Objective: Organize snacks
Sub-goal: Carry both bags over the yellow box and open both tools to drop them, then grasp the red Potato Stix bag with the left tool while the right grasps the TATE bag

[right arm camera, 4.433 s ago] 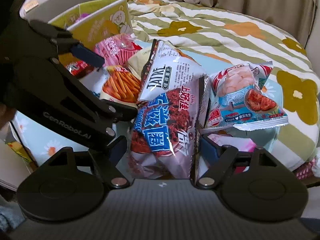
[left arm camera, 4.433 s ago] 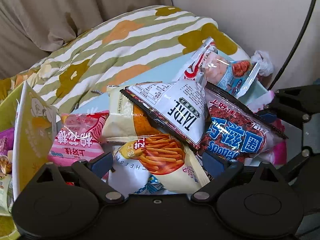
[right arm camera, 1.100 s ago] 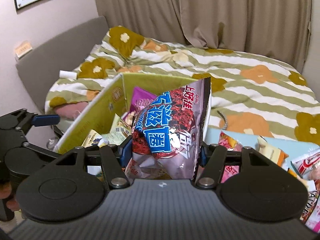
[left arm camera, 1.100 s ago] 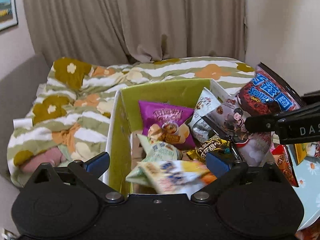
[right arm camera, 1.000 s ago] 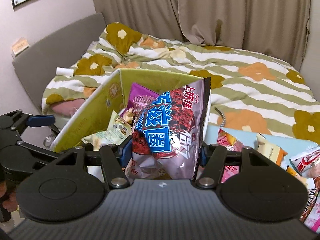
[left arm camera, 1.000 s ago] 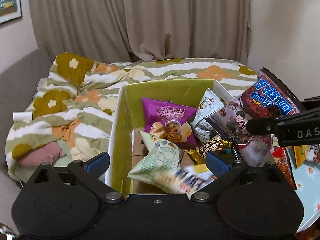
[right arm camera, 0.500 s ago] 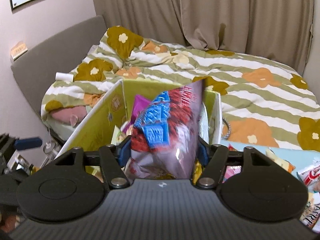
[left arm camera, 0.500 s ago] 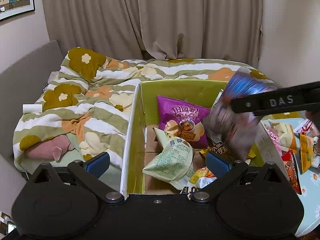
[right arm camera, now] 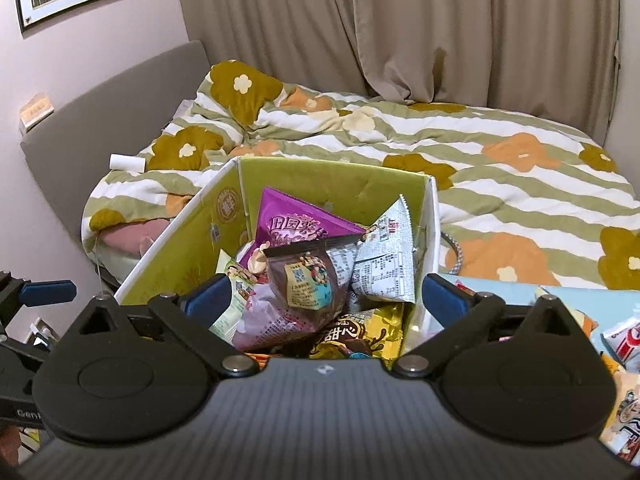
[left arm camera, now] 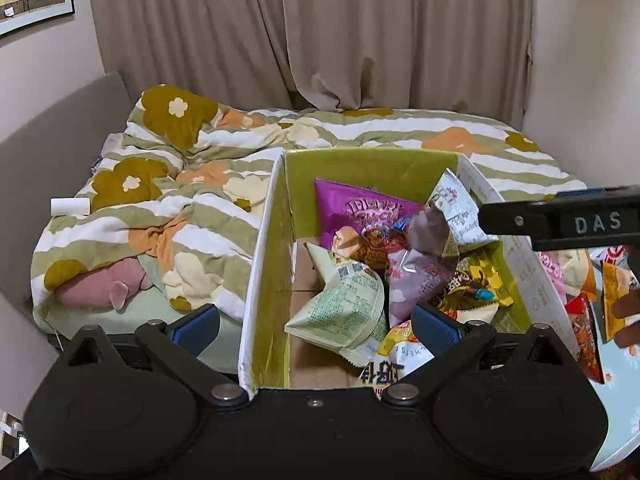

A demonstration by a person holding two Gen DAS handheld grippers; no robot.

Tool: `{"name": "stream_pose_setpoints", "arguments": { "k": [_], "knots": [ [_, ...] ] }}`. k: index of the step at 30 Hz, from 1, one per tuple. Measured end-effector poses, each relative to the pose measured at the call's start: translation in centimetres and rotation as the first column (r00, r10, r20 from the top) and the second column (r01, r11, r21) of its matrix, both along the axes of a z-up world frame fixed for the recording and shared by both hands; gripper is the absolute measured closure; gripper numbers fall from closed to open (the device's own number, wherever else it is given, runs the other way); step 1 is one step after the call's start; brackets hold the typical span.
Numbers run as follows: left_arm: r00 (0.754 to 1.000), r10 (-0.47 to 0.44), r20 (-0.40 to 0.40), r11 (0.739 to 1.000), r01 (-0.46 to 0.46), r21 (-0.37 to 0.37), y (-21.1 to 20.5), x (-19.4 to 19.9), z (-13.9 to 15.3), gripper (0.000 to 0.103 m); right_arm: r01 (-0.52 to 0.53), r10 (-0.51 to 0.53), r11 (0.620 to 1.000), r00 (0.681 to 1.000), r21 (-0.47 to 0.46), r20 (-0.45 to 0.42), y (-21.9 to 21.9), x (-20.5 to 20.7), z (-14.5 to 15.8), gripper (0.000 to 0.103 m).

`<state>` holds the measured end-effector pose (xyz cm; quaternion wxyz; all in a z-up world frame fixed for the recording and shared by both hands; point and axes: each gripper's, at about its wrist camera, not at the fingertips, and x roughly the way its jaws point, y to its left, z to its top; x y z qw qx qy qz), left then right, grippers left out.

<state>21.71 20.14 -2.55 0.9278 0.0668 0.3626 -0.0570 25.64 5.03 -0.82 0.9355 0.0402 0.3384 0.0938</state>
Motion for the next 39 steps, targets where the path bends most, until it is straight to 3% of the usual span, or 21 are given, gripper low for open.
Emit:
{"name": "stream_pose_setpoints", "arguments": {
  "k": [12, 21, 29, 33, 39],
  "knots": [
    [0.994, -0.082, 0.072, 0.995, 0.086, -0.049, -1.9, -1.7, 2.2, 0.000, 0.066, -0.067, 0.998, 0.996, 0.009, 0.058, -1.8, -4.4, 2.9, 0.000],
    [0.981, -0.156, 0.116, 0.985, 0.164, -0.063, -6.3, -4.3, 3.0, 0.000, 0.156, -0.154, 0.988, 0.984, -0.015, 0.088, -6.0, -9.0, 3.8, 0.000],
    [0.971, -0.204, 0.124, 0.976, 0.211, -0.049, -13.0, -6.3, 1.5, 0.000, 0.217, -0.215, 0.976, 0.974, -0.022, 0.073, -12.4, -11.4, 1.8, 0.000],
    [0.971, -0.217, 0.097, 0.974, 0.222, -0.044, -17.4, -6.9, 0.0, 0.000, 0.226, -0.223, 0.973, 0.974, -0.048, 0.049, -16.3, -11.7, 0.7, 0.000],
    [0.974, -0.225, 0.030, 0.974, 0.225, 0.024, -23.7, -6.8, -3.0, 0.000, 0.263, -0.264, 0.964, 0.964, -0.045, -0.012, -22.3, -11.4, -2.1, 0.000]
  ]
}}
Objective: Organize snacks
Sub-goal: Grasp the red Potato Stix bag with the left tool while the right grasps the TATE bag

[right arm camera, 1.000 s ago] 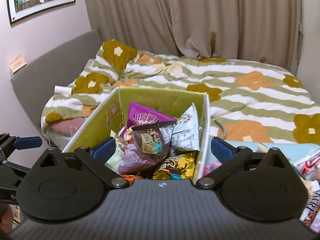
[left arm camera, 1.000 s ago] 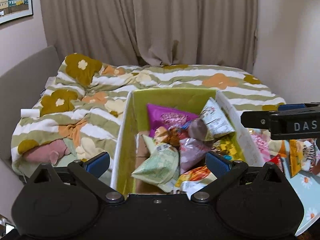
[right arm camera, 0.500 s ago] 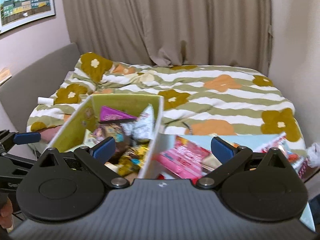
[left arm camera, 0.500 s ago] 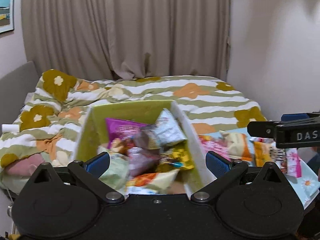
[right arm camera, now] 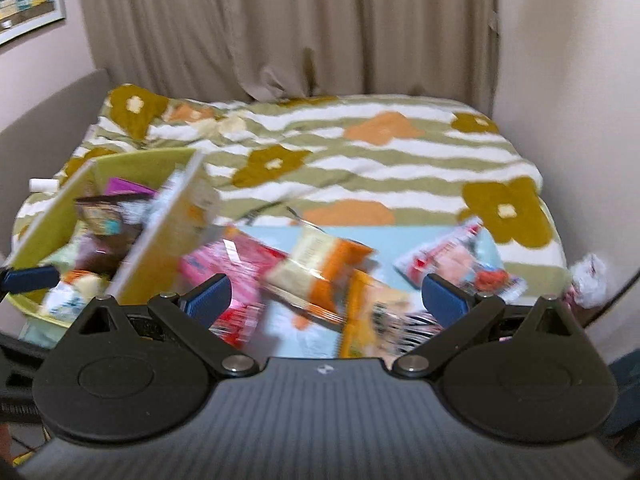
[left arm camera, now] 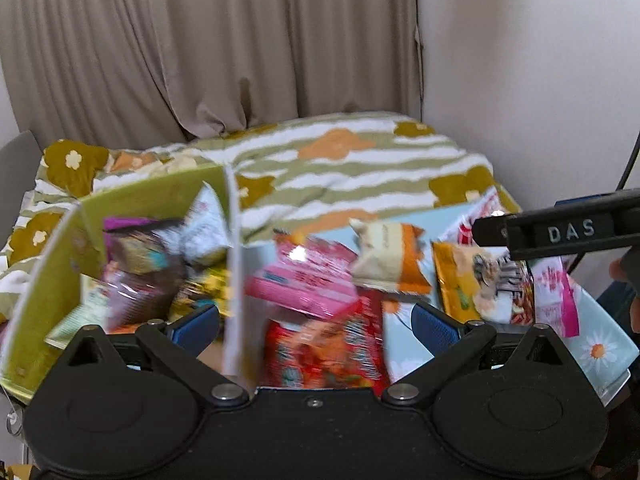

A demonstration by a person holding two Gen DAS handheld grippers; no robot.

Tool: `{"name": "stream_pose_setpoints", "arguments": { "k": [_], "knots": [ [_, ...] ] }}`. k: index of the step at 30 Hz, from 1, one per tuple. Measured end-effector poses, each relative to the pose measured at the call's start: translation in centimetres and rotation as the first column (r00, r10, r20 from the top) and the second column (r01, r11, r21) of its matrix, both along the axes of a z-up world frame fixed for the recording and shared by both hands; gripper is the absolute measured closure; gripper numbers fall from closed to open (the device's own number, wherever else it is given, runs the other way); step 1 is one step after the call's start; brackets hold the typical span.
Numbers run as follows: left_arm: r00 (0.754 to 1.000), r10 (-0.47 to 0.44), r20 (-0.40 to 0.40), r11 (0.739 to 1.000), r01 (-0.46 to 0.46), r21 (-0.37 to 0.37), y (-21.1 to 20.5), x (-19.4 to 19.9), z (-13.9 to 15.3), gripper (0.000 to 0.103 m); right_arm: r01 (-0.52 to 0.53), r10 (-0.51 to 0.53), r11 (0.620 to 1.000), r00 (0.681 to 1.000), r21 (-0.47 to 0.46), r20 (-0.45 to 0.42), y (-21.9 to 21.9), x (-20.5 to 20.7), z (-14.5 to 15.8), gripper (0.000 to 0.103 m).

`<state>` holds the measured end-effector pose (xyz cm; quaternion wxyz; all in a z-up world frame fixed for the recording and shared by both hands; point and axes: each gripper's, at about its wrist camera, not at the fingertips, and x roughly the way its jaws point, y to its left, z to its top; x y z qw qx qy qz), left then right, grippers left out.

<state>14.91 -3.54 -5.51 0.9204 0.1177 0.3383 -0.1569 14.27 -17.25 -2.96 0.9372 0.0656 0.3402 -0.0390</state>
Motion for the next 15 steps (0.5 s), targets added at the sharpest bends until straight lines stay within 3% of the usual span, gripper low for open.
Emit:
{"name": "stream_pose_setpoints", "arguments": {
  "k": [7, 15],
  "knots": [
    [0.995, 0.087, -0.044, 0.993, -0.083, 0.084, -4.6, 0.8, -4.8, 0.000, 0.015, -0.014, 1.000, 0.996, 0.011, -0.085, -4.5, 1.1, -4.4, 0.000],
    [0.981, 0.193, -0.001, 0.956, -0.188, 0.225, -7.6, 2.6, -9.1, 0.000, -0.058, 0.060, 0.998, 0.986, 0.018, -0.156, -6.6, 3.0, -7.9, 0.000]
  ]
}}
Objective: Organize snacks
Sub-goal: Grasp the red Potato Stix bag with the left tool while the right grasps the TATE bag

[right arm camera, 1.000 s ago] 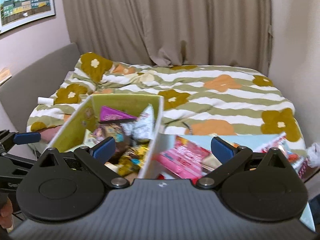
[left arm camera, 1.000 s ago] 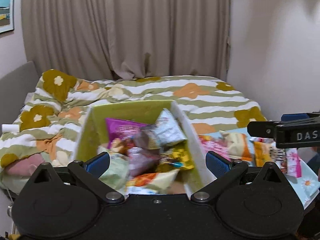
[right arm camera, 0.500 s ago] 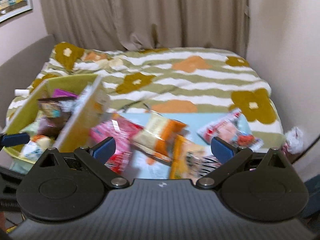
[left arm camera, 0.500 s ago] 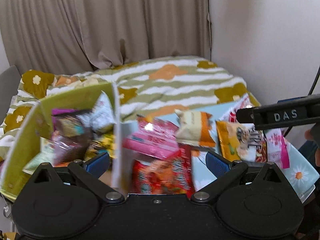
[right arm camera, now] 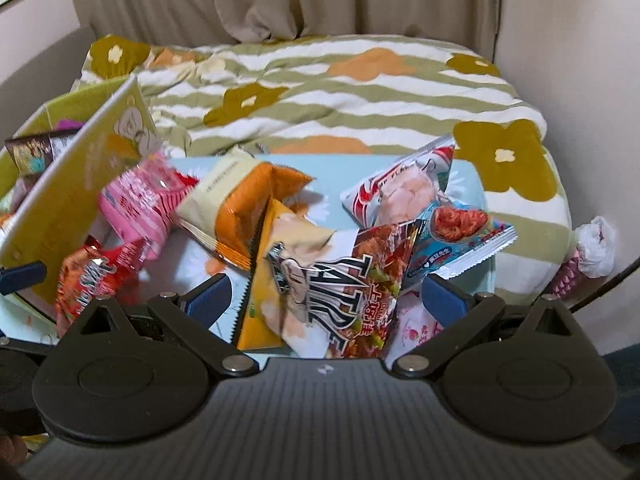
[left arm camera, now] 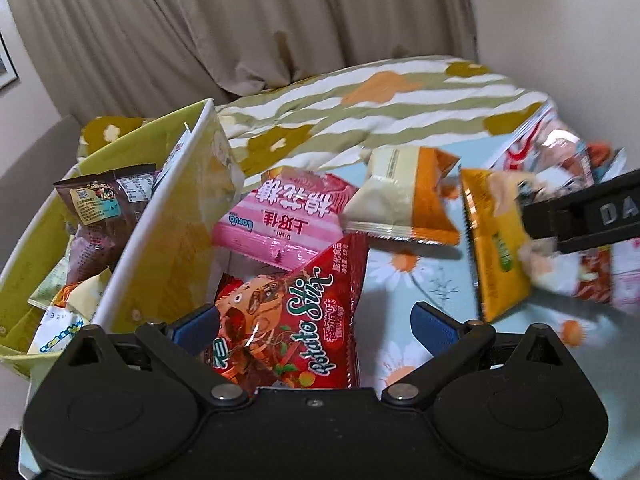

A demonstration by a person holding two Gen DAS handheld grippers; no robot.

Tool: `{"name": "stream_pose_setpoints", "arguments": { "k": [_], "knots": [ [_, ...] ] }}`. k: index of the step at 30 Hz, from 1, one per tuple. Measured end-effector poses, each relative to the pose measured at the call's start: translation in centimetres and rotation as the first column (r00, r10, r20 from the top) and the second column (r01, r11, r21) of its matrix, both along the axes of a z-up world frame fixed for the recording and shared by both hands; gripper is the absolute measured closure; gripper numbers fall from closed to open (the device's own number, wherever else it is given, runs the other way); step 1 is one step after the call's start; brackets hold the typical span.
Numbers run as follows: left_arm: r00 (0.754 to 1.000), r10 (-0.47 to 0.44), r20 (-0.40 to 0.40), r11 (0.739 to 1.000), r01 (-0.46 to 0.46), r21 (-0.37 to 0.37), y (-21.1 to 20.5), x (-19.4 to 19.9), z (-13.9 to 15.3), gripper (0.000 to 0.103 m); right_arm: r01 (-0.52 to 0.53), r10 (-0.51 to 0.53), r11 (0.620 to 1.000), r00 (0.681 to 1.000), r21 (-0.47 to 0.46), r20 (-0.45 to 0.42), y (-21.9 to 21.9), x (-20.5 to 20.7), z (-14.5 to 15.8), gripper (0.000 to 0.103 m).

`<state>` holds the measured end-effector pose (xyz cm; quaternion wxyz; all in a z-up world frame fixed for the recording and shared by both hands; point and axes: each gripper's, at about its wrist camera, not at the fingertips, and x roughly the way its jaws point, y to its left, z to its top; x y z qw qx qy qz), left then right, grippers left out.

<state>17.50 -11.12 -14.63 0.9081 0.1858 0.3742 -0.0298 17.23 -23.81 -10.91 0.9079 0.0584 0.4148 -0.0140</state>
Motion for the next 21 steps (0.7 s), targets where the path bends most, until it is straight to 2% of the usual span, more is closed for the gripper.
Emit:
{"name": "stream_pose_setpoints", "arguments": {
  "k": [8, 9, 12, 13, 15, 18, 21],
  "knots": [
    [0.996, 0.085, 0.007, 0.990, -0.085, 0.113, -0.7, 1.2, -2.5, 0.005, -0.047, 0.047, 0.998, 0.998, 0.033, -0.028, -1.2, 1.4, -1.4, 0.000],
    [0.996, 0.093, 0.004, 0.988, -0.093, 0.127, -0.6, 1.4, -2.7, 0.007, -0.051, 0.052, 0.998, 0.998, 0.040, -0.032, -1.3, 1.6, -1.5, 0.000],
    [0.992, 0.127, 0.009, 0.980, -0.127, 0.155, -0.3, 1.5, -3.0, 0.022, -0.064, 0.067, 0.996, 0.997, 0.064, -0.045, -1.6, 1.9, -1.9, 0.000],
    [0.991, 0.136, 0.011, 0.978, -0.137, 0.158, -0.1, 1.5, -3.0, 0.029, -0.070, 0.073, 0.995, 0.996, 0.073, -0.047, -1.7, 2.0, -1.9, 0.000],
    [0.989, 0.146, 0.007, 0.979, -0.146, 0.144, 0.4, 1.6, -2.7, 0.032, -0.077, 0.081, 0.994, 0.996, 0.082, -0.046, -1.8, 2.1, -2.0, 0.000],
    [0.989, 0.151, 0.002, 0.980, -0.150, 0.128, 0.8, 1.7, -2.3, 0.042, -0.093, 0.097, 0.991, 0.994, 0.097, -0.040, -1.8, 2.2, -2.1, 0.000],
    [0.988, 0.153, -0.011, 0.982, -0.151, 0.111, 0.9, 1.5, -1.8, 0.044, -0.109, 0.113, 0.988, 0.993, 0.109, -0.033, -1.7, 2.5, -2.1, 0.000]
  ]
}}
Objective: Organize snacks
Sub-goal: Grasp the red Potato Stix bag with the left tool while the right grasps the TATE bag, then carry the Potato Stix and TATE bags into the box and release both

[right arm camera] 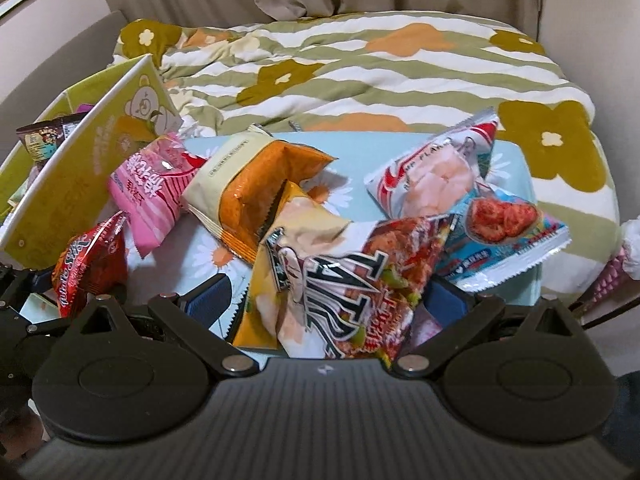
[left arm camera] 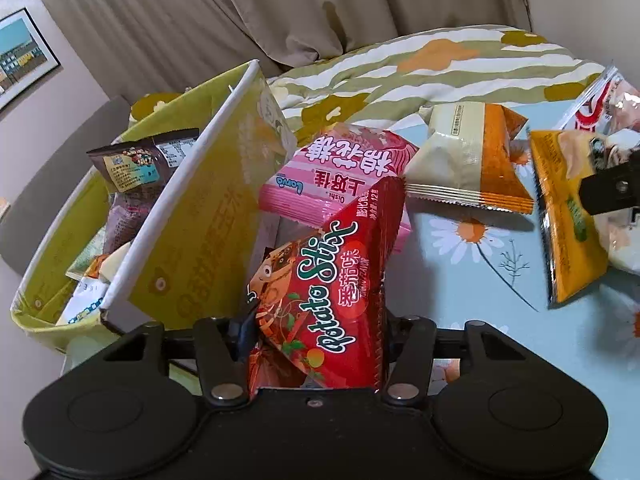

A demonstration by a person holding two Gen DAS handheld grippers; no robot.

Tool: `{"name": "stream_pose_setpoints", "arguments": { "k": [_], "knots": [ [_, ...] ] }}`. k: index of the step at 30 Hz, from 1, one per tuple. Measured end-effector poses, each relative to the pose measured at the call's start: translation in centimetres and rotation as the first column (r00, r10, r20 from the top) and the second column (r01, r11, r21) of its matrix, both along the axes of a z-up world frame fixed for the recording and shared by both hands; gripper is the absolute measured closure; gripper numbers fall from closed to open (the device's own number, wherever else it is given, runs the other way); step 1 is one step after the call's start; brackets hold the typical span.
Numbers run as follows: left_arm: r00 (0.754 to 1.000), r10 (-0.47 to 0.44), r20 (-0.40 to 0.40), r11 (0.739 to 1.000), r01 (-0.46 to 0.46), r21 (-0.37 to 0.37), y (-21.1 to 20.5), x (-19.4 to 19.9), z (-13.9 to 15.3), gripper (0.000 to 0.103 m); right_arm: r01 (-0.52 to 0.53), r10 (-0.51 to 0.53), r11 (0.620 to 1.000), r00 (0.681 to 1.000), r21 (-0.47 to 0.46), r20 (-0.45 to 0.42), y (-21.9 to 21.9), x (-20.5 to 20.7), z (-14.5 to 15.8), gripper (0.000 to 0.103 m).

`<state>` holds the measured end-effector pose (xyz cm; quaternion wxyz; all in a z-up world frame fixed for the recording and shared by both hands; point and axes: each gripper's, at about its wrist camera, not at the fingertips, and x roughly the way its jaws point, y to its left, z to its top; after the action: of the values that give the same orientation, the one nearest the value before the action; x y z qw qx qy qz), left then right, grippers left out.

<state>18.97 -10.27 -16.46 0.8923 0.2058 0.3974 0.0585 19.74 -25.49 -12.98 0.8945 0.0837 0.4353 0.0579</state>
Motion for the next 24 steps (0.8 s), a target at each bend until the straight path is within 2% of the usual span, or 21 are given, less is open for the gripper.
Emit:
{"name": "stream_pose_setpoints", "arguments": {
  "k": [11, 15, 19, 20, 24],
  "knots": [
    [1.000, -0.005, -0.029, 0.998, 0.003, -0.057, -0.7, -1.8, 1.9, 0.044, -0.006, 0.006, 0.997, 1.000, 0.083, 0.005, 0.1, 1.4, -0.2, 0.000],
    [1.000, -0.018, -0.024, 0.997, 0.017, -0.069, -1.0, -1.9, 2.6, 0.044, -0.013, 0.014, 0.997, 1.000, 0.080, -0.015, 0.1, 1.8, -0.6, 0.000],
    [0.999, -0.028, -0.021, 0.995, 0.026, -0.091, -1.3, -2.1, 3.5, 0.044, -0.026, 0.028, 0.997, 0.999, 0.069, -0.025, 0.0, 1.6, -0.9, 0.007],
    [0.999, -0.030, -0.018, 0.995, 0.028, -0.098, -1.4, -2.2, 3.8, 0.044, -0.030, 0.032, 0.997, 0.999, 0.066, -0.024, 0.0, 1.5, -0.8, 0.013],
    [0.999, -0.037, 0.012, 0.993, 0.038, -0.113, -1.7, -2.8, 5.5, 0.044, -0.045, 0.046, 0.997, 0.999, 0.060, -0.013, -0.1, 0.9, 0.0, 0.016]
  ]
}}
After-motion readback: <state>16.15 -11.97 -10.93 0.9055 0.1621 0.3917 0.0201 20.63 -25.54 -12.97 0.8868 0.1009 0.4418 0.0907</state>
